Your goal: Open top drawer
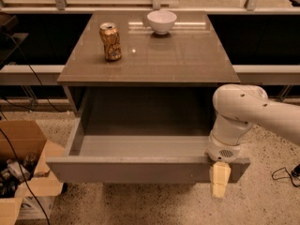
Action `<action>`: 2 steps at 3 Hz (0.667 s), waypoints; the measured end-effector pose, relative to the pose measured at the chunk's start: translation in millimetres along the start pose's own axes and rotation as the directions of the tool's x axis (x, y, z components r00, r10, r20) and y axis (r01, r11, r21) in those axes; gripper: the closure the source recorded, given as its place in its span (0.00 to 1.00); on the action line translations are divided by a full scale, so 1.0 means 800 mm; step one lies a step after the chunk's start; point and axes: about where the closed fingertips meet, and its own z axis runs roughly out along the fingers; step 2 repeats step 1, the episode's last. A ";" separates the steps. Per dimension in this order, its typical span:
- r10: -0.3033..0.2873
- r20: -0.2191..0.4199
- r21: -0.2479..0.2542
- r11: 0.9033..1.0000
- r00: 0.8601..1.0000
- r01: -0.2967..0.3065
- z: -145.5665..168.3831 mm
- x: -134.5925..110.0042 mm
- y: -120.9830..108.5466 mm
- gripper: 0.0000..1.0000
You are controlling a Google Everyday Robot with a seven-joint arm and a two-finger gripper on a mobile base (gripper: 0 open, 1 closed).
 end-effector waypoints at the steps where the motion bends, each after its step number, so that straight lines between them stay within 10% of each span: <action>1: 0.000 0.000 0.000 1.000 1.000 0.000 0.000 0.000 0.000 0.00; 2: 0.000 0.000 0.000 1.000 1.000 0.000 0.000 0.000 0.000 0.00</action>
Offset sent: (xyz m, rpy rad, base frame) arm 0.0000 0.0000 0.0000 0.0000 0.0000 0.0000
